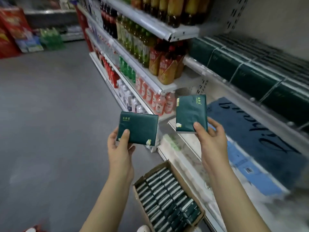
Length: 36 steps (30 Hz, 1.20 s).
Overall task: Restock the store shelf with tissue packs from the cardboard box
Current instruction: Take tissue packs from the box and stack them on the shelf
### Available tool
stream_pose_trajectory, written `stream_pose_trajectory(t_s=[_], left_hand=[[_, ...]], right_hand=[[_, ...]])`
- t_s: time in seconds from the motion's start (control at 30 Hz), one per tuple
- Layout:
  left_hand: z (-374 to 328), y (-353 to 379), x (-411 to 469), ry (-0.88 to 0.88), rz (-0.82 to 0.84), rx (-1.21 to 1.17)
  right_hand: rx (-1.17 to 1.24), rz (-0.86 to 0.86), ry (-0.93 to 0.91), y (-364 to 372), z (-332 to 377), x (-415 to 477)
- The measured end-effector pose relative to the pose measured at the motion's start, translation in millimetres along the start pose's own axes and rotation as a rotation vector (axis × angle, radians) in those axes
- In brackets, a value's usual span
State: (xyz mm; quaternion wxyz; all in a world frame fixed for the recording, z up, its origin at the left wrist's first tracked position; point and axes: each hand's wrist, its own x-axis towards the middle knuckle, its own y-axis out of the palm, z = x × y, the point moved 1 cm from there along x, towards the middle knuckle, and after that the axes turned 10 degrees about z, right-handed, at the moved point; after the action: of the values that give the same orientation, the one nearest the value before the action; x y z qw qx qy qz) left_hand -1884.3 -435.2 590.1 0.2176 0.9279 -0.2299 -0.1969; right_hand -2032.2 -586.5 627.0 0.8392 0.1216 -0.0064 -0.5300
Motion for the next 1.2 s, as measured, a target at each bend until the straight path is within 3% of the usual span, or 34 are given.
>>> stream_pose_trajectory(t_s=[0.17, 0.33, 0.47, 0.9, 1.2], left_hand=[[-36, 69, -31, 0.001, 0.205, -0.107], [-55, 134, -82, 0.029, 0.478, -0.038], [-49, 169, -124, 0.047, 0.596, 0.023], [40, 256, -314, 0.109, 0.891, 0.163], [74, 309, -365, 0.146, 1.200, 0.426]], right_hand=[[0.028, -0.090, -0.183, -38, 74, -31], [0.014, -0.147, -0.357, -91, 132, -70], [0.033, -0.177, -0.419, -137, 157, -101], [-0.124, -0.278, -0.452, -331, 208, -260], [-0.122, -0.436, -0.468, -407, 216, -299]])
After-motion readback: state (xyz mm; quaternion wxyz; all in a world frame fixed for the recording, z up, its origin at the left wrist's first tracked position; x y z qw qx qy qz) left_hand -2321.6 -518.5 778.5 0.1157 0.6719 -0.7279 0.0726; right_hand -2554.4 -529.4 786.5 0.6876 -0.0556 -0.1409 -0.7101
